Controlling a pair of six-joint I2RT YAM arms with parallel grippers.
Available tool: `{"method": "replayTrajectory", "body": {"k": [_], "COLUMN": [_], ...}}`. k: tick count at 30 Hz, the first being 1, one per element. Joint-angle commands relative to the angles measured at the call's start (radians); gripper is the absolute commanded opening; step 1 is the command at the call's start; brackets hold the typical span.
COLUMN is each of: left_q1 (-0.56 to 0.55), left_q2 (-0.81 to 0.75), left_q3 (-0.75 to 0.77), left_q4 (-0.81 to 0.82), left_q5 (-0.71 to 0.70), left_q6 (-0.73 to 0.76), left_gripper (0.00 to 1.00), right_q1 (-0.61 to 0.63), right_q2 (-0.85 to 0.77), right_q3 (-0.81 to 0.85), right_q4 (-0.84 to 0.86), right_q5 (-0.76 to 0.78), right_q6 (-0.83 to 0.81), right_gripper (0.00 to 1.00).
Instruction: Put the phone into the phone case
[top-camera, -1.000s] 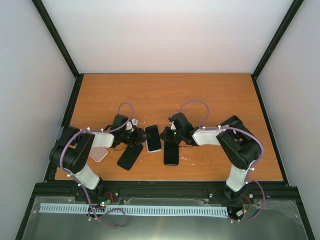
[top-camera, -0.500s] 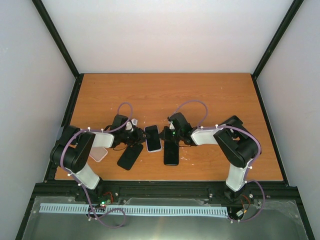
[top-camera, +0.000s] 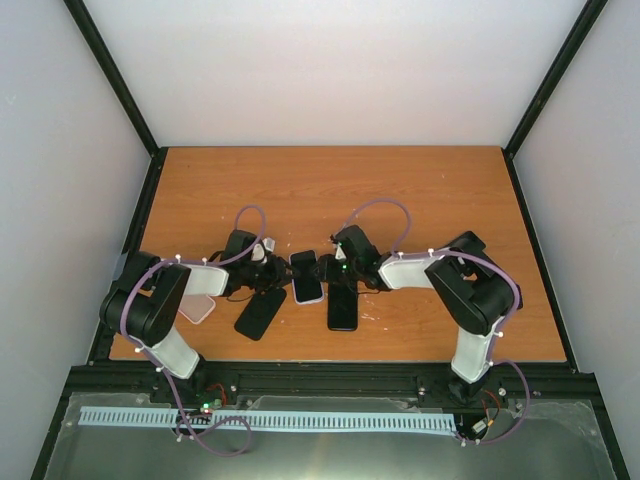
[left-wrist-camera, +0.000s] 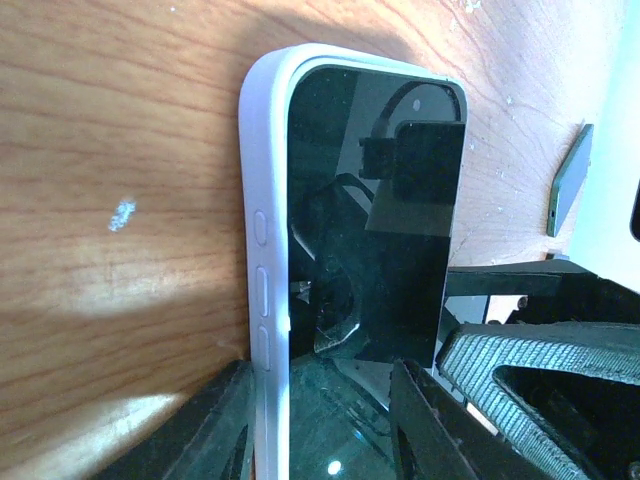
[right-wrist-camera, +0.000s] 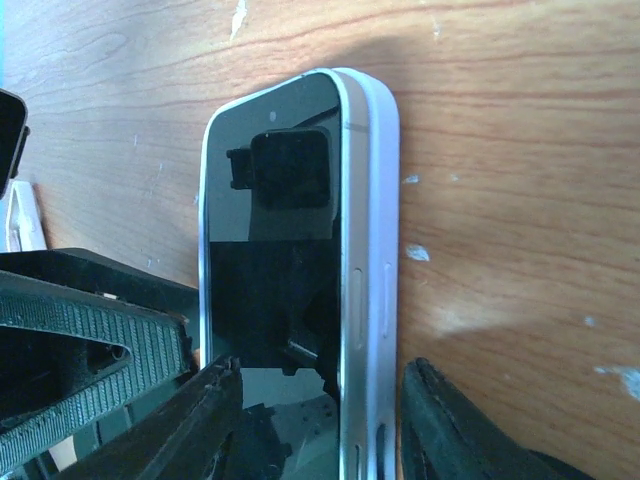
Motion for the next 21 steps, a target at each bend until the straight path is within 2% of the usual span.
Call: {"method": "replayTrajectory", "body": {"k": [1, 7, 12, 21], "left_q1": [-0.006, -0.006, -0.006, -0.006], "left_q2": [-0.003, 0.006, 0.003, -0.02], "left_q3": [-0.016, -0.039, -0.048, -0.064], "left_q4": [-0.023, 0.035, 0.045, 0.063], "left_q5": [-0.033, 0.011, 0.018, 0.033], "left_q6": [0.023, -0.001, -0.006, -0.016], "left_gripper": [0.38, 0.35, 0.34, 0.35], "right_q1": [0.009, 0.004, -0.003, -0.004], "right_q2": [0.05, 0.049, 0.028, 0.044], "right_q3": [0.017, 0.012, -0.052, -0.094], "right_q4": [0.002, 0.14, 0.373, 0.634], "right_q5": [-0.029, -0.177, -0.28, -0.351], "right_q6": [0.003, 0.044, 0.176, 0.343], "right_gripper": [0.44, 0.45, 0.45, 0.45]}}
